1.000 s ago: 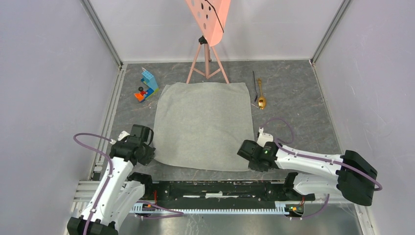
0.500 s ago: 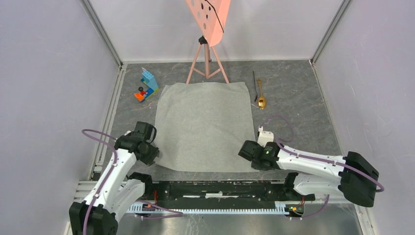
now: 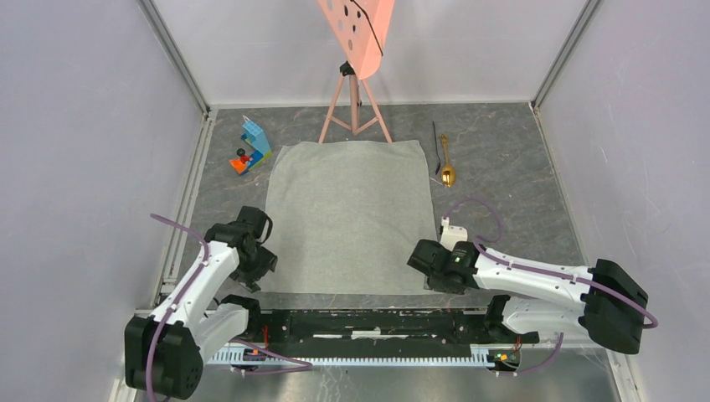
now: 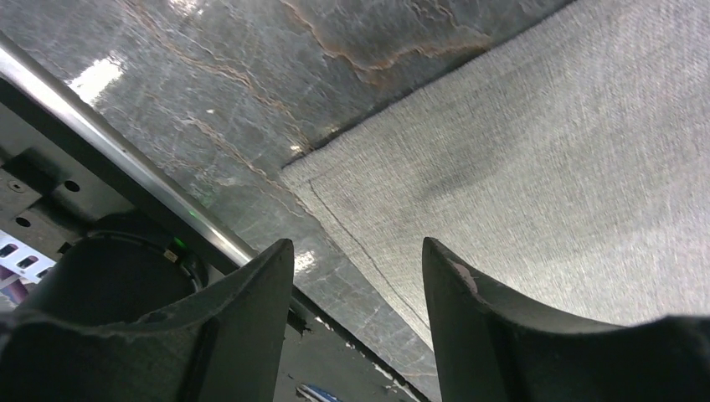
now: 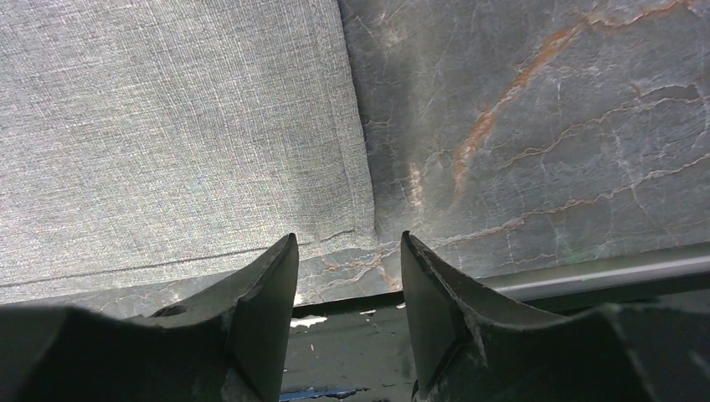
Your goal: Fold the napkin into a case and place the utensils inside
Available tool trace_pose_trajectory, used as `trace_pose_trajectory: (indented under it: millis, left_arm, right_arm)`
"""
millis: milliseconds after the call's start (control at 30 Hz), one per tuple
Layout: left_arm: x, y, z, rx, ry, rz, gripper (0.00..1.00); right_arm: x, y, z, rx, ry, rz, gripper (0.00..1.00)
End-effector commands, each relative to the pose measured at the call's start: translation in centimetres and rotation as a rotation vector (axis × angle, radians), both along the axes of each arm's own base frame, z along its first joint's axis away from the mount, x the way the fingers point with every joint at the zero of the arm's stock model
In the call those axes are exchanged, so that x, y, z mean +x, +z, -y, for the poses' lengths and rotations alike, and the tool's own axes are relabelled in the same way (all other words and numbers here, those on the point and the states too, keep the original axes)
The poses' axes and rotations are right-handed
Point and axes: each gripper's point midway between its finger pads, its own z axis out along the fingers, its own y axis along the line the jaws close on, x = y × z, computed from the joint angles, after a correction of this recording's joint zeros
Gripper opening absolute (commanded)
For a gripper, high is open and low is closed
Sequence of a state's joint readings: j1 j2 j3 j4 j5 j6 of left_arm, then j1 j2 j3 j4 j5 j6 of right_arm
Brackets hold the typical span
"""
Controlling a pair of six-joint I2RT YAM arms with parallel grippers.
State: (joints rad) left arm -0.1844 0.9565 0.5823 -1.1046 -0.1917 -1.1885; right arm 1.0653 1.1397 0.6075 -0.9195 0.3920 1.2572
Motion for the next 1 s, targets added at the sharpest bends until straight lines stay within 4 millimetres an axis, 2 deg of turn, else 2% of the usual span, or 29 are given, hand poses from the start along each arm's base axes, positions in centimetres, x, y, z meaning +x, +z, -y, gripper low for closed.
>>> trace_pose_trajectory:
  millis: [0,200,467,700,767,833,933,967]
  left_arm:
    - [0.7,0.0,-1.5,0.086,0.085,0.007,0.67]
    - [0.7,-0.8,-2.1,0.101,0.127,-0.034,0.69]
    - [0.5,-3.1,-2.0,0.053,0.205,-0.009,0.63]
    - [0.6,-3.2,-2.4,0.072,0.269,0.002,0.66]
    - [0.6,-3.1,-2.4,0.074,0.266,0.004,0.6]
    - [0.6,-3.1,-2.4,0.07,0.263,0.011,0.4]
    - [0.7,-3.0,-2.4,0.061,0.261,0.046,0.31]
    - [0.8,-2.9,-2.3,0.055,0.254,0.065,0.19]
  right_arm:
    - [0.3,0.7,-0.9,0.042,-0.055,0.016,0.55]
    - [0.6,0.5,-0.7,0.031,-0.063,0.022,0.54]
    - [1.1,0.4,-0.4,0.053,-0.081,0.035,0.55]
    - [1.0,0.1,-0.7,0.075,-0.085,0.017,0.55]
    - [0.8,-0.1,-0.9,0.09,-0.093,0.004,0.55]
    - [0.7,0.0,-0.9,0.094,-0.111,-0.004,0.55]
    - [0.3,0.0,-0.5,0.089,-0.143,-0.02,0.58]
    - [0.2,0.0,-0.4,0.086,-0.146,-0.026,0.58]
